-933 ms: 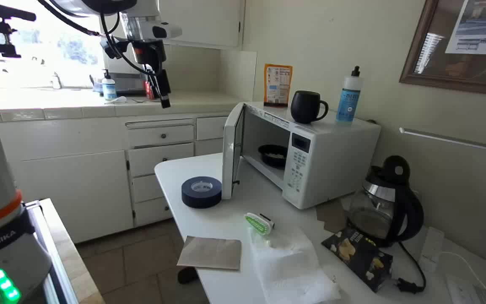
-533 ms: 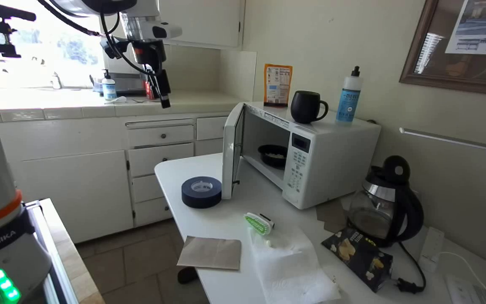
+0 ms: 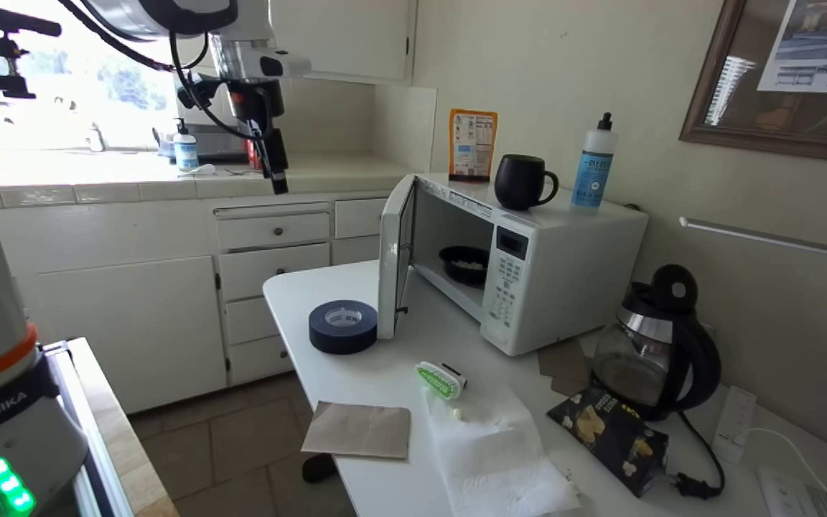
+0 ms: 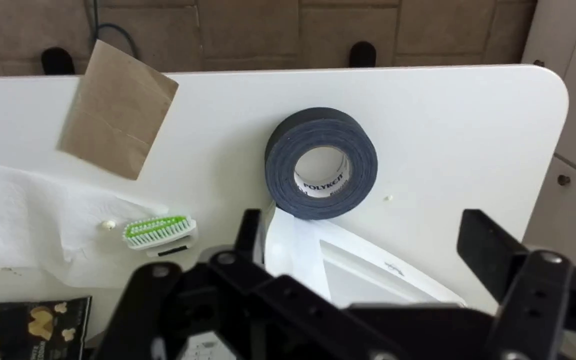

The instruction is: Move the tape to the left

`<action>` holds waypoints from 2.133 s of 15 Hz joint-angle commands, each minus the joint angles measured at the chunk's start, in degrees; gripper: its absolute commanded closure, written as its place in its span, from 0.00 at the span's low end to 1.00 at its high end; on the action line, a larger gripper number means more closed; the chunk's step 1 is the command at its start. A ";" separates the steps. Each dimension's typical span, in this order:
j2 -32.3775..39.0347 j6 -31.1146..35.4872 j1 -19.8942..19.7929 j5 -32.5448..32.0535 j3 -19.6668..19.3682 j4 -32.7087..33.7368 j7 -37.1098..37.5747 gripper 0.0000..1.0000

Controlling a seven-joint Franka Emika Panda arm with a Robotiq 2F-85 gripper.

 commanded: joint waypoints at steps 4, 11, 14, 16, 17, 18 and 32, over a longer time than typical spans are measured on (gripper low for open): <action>18.74 18.46 -6.05 -5.24 7.10 -1.00 19.06 0.00; 34.33 28.22 -19.24 -32.84 12.51 2.68 47.89 0.00; 34.45 28.35 -18.21 -34.30 10.49 2.62 47.97 0.00; 34.84 28.26 -18.93 -35.82 10.59 3.38 49.33 0.00; 34.83 28.19 -18.93 -35.82 10.70 3.52 49.38 0.00; 34.83 28.16 -18.93 -35.83 10.85 3.58 49.48 0.00; 56.63 24.14 -13.30 -51.57 4.22 19.94 67.69 0.00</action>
